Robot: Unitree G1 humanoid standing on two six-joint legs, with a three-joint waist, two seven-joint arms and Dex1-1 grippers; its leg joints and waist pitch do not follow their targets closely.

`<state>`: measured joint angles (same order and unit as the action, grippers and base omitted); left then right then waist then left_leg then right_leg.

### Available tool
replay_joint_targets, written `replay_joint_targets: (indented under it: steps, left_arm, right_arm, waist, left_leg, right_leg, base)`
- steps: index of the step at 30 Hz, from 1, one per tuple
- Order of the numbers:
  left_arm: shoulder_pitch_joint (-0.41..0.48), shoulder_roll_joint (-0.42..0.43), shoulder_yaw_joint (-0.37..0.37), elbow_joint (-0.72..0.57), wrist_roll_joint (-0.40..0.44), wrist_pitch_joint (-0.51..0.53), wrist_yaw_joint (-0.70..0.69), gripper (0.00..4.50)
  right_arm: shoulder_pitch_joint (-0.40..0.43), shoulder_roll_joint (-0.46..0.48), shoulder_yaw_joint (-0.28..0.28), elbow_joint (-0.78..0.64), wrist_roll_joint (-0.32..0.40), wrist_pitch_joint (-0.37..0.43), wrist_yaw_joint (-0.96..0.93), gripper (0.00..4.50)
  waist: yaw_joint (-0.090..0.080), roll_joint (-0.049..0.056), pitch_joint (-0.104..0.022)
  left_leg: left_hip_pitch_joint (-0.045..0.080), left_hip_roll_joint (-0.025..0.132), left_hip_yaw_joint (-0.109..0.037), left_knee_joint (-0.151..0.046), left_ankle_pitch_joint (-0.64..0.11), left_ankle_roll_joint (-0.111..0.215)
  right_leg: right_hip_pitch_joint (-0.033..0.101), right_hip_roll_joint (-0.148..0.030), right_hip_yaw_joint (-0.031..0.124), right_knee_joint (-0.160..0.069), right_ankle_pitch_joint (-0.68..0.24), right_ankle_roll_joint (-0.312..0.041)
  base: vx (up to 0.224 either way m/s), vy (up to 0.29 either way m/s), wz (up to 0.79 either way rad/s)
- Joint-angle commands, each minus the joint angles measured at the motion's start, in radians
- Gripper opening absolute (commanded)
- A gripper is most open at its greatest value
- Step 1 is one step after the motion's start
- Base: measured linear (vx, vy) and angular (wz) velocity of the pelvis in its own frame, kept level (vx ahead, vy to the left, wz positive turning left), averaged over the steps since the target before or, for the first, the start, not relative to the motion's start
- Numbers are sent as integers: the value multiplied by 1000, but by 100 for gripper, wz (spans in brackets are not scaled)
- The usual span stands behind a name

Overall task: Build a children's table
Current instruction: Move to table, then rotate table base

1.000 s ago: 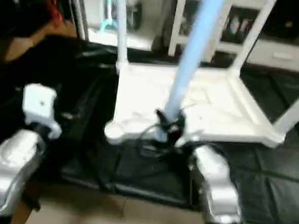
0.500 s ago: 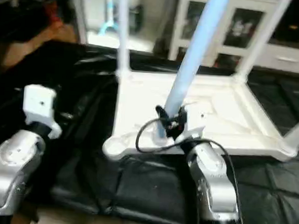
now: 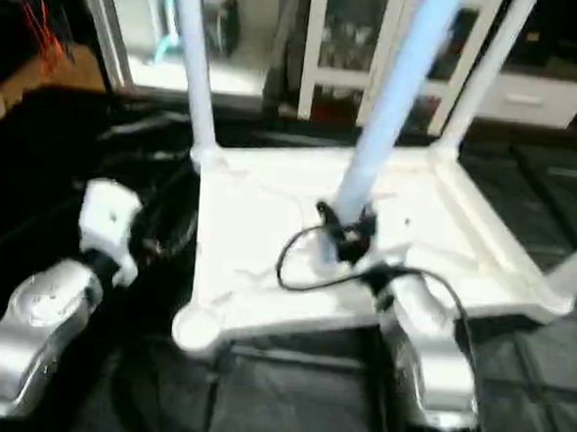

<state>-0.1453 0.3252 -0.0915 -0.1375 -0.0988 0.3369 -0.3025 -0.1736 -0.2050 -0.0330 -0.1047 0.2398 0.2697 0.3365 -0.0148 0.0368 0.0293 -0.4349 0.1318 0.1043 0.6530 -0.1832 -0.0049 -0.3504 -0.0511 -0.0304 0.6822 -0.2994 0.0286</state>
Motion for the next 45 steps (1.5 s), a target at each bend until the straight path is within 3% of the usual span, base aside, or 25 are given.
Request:
replay_joint_targets:
  steps: [1, 2, 3, 5, 6, 7, 9, 11, 14, 18, 19, 20, 23, 25, 27, 29, 32, 33, 35, 36, 38, 39, 41, 42, 45]
  left_arm:
    - [-48, 26, -4, 67, 26, -18, -28, 396]
    - [-61, 34, 0, 85, 28, -24, -36, 396]
    - [-77, 45, 1, 109, 32, -33, -49, 396]
    - [-111, 63, 3, 156, 24, -32, -90, 396]
    - [-126, 76, -6, 181, 29, -39, -109, 396]
    - [-137, 87, -17, 200, 37, -45, -124, 396]
    - [-165, 110, -42, 250, 59, -75, -154, 396]
    - [-194, 110, -49, 288, 63, -108, -177, 396]
    - [-244, 93, -53, 327, 53, -140, -205, 396]
    - [-299, 76, -81, 372, 55, -181, -251, 396]
    - [-334, 63, -99, 418, 66, -206, -266, 396]
    - [-352, 57, -112, 442, 76, -219, -273, 396]
    - [-392, 48, -149, 533, 120, -279, -296, 396]
    - [-411, 44, -161, 587, 144, -311, -299, 396]
    - [-429, 48, -184, 648, 183, -343, -293, 396]
    - [-441, 62, -216, 713, 227, -376, -290, 396]
    - [-458, 71, -233, 785, 257, -414, -266, 396]
    - [-460, 77, -242, 806, 270, -425, -263, 396]
    - [-461, 83, -250, 825, 282, -434, -264, 396]
    - [-459, 90, -255, 857, 297, -458, -290, 396]
    - [-457, 93, -256, 863, 300, -465, -298, 396]
    - [-448, 98, -254, 860, 294, -461, -318, 396]
    - [-441, 103, -256, 854, 291, -453, -340, 396]
    - [-430, 119, -271, 857, 291, -452, -387, 396]
    - [-417, 139, -286, 851, 288, -446, -440, 396]
  right_arm:
    - [3, -21, -23, -39, -14, 8, 4, 186]
    - [3, -25, -26, -41, -17, 10, 2, 186]
    - [3, -31, -31, -45, -22, 12, -3, 186]
    - [6, -56, -38, -51, -42, 10, -13, 186]
    - [10, -68, -44, -53, -51, 12, -19, 186]
    - [13, -75, -51, -54, -57, 18, -26, 186]
    - [22, -99, -64, -60, -80, 36, -51, 186]
    - [34, -128, -63, -63, -117, 48, -68, 186]
    - [45, -153, -79, -52, -162, 63, -103, 186]
    - [51, -174, -104, -27, -199, 67, -142, 186]
    - [51, -185, -111, -14, -209, 65, -157, 186]
    - [50, -190, -113, -4, -213, 63, -162, 186]
    - [50, -199, -111, 21, -220, 59, -165, 186]
    - [50, -198, -110, 31, -224, 55, -164, 186]
    - [47, -193, -110, 45, -223, 40, -160, 186]
    - [39, -179, -110, 68, -205, 4, -143, 186]
    - [25, -171, -101, 94, -193, -30, -132, 186]
    - [21, -170, -96, 98, -194, -36, -129, 186]
    - [17, -168, -93, 102, -192, -40, -125, 186]
    - [2, -164, -89, 116, -188, -55, -115, 186]
    - [-3, -164, -87, 122, -188, -60, -112, 186]
    - [-15, -163, -86, 146, -188, -77, -106, 186]
    - [-24, -162, -85, 164, -188, -88, -102, 186]
    - [-39, -162, -81, 198, -189, -111, -90, 186]
    - [-52, -162, -76, 226, -191, -129, -80, 186]
  waist:
    - [18, -11, -62]
    - [22, -13, -60]
    - [19, -2, -58]
    - [6, 9, -43]
    - [1, 7, -37]
    - [-2, 14, -30]
    - [-7, 9, -21]
    - [-13, 6, -23]
    - [-19, 6, -27]
    - [-24, -6, -27]
    - [-26, -8, -26]
    - [-26, -3, -28]
    - [-35, -8, -30]
    - [-46, -7, -33]
    - [-51, -1, -38]
    - [-59, -2, -42]
    - [-57, -1, -49]
    - [-57, -9, -50]
    - [-53, -5, -48]
    - [-53, -10, -46]
    - [-54, -8, -42]
    - [-55, -17, -41]
    - [-58, -11, -39]
    - [-61, -19, -37]
    - [-64, -17, -36]
  left_leg:
    - [29, 48, -1, -58, 237, 161]
    - [35, 57, 1, -66, 117, 124]
    - [44, 70, 2, -85, -37, 72]
    - [63, 91, -1, -117, -254, -6]
    - [65, 91, -1, -124, -308, -27]
    - [66, 90, -1, -132, -369, -53]
    - [85, 83, 3, -135, -543, -131]
    - [79, 83, -2, -139, -539, -139]
    - [74, 85, -1, -146, -496, -136]
    - [66, 80, 8, -139, -470, -101]
    - [59, 79, 10, -138, -443, -87]
    - [61, 79, 11, -136, -434, -80]
    - [58, 79, 14, -132, -412, -63]
    - [48, 78, 15, -132, -364, -37]
    - [48, 80, 16, -127, -318, -14]
    - [48, 81, 19, -122, -278, 16]
    - [51, 83, 22, -116, -190, 61]
    - [52, 86, 25, -114, -169, 84]
    - [53, 87, 26, -113, -160, 104]
    - [55, 90, 27, -116, -178, 107]
    - [58, 90, 28, -119, -221, 91]
    - [57, 91, 29, -120, -239, 85]
    - [55, 90, 29, -122, -265, 63]
    - [56, 90, 31, -125, -288, 49]
    - [53, 90, 31, -126, -301, 29]
  right_leg:
    - [31, -106, 47, -87, 476, -123]
    - [31, -103, 44, -91, 426, -136]
    - [32, -89, 35, -91, 308, -169]
    - [13, -69, 28, -100, 56, -212]
    - [10, -69, 29, -104, 3, -216]
    - [9, -71, 28, -109, -64, -215]
    - [-8, -85, 40, -141, -314, -167]
    - [0, -91, 43, -147, -339, -147]
    - [0, -84, 41, -141, -224, -151]
    - [-1, -91, 41, -147, -258, -157]
    - [0, -92, 40, -149, -259, -156]
    - [-1, -94, 39, -148, -252, -158]
    - [1, -94, 38, -150, -225, -168]
    - [11, -92, 34, -145, -151, -181]
    - [14, -93, 33, -140, -79, -199]
    - [19, -93, 31, -137, -2, -223]
    - [25, -94, 27, -129, 129, -260]
    - [27, -95, 26, -127, 166, -278]
    - [27, -96, 24, -125, 165, -292]
    - [27, -94, 24, -128, 136, -297]
    - [24, -95, 25, -131, 70, -300]
    - [24, -95, 25, -134, 41, -300]
    - [25, -96, 25, -136, -23, -292]
    - [21, -95, 25, -140, -63, -283]
    - [19, -97, 26, -140, -102, -266]
  base:
    - [0, 0, 0]
    - [0, 0, 0]
    - [-75, -1, 3]
    - [-82, 16, 1]
    - [-80, 27, -2]
    - [-89, 32, -4]
    - [-86, 31, -4]
    - [-58, 30, -8]
    - [0, 0, 0]
    - [0, 0, 0]
    - [0, 0, 0]
    - [0, 0, 0]
    - [0, 0, 0]
    - [0, 0, 0]
    - [0, 0, 0]
    - [0, 0, 0]
    - [0, 0, 0]
    - [0, 0, 0]
    - [0, 0, 0]
    - [0, 0, 0]
    - [0, 0, 0]
    - [0, 0, 0]
    - [0, 0, 0]
    - [0, 0, 0]
    - [0, 0, 0]
